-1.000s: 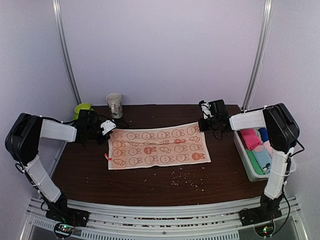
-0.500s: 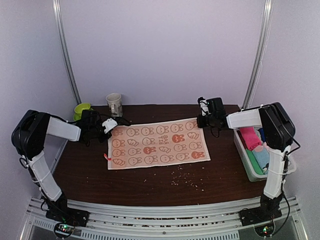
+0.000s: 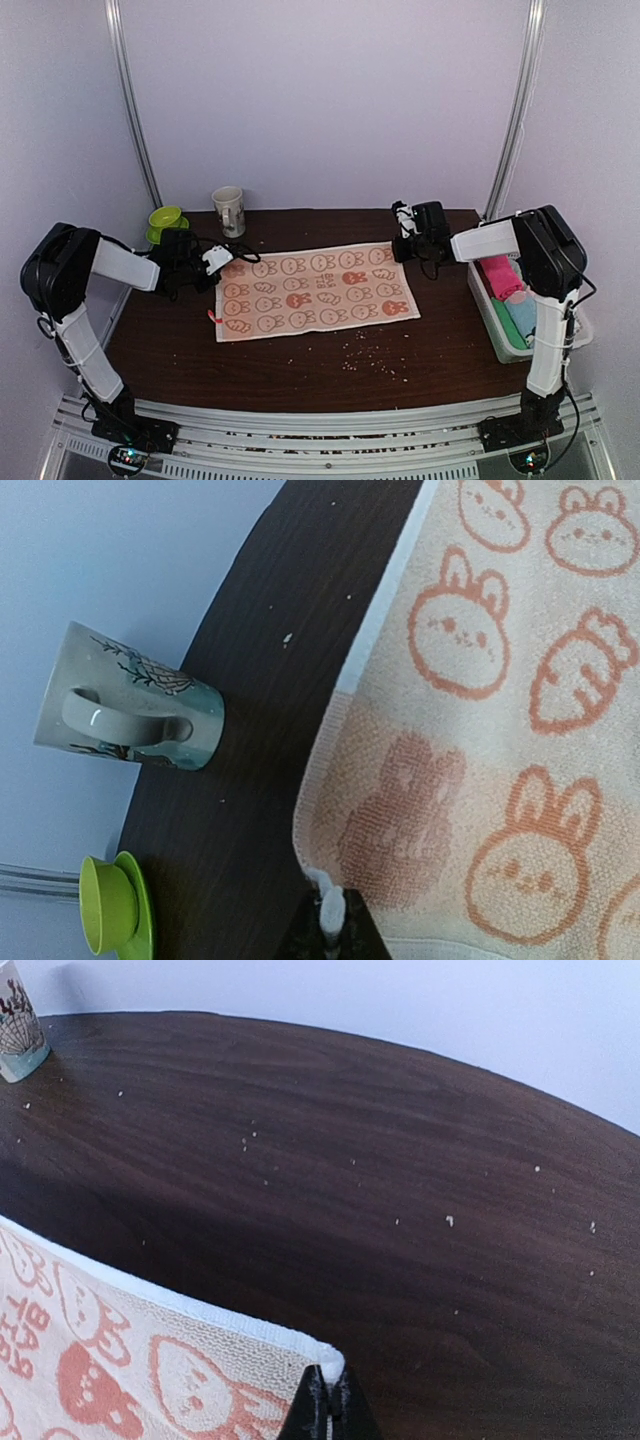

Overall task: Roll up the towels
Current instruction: Fold the towel at the center of the board.

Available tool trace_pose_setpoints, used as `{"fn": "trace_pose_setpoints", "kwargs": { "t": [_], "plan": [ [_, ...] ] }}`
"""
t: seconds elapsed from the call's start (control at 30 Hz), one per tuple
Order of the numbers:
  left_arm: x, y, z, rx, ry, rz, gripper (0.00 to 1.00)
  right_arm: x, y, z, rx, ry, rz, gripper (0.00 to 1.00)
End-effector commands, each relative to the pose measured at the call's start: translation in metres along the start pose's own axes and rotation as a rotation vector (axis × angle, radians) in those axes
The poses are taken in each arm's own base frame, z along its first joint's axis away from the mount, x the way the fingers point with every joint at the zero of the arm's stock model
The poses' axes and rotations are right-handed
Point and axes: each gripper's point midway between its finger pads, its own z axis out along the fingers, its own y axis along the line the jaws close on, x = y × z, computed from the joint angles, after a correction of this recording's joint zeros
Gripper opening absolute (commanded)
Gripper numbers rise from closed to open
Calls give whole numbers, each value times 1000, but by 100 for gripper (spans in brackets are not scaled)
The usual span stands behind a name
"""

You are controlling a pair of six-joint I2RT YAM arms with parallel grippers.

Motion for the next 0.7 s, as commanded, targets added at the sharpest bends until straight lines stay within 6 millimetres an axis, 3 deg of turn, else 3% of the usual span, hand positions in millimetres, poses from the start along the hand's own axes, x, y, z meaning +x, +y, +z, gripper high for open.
{"fn": "trace_pose_setpoints", "kwargs": {
  "t": [0.0, 0.3, 0.67],
  "plan": [
    [-23, 8, -23, -27, -119, 43, 7, -8, 5, -22, -42, -42, -27, 0],
    [-39, -4, -58, -30, -234, 109, 7, -3, 13, -45, -94, -56, -72, 0],
    [-23, -44, -81, 67, -236, 250, 4, 31, 22, -64, -155, 64, -140, 0]
  ]
}}
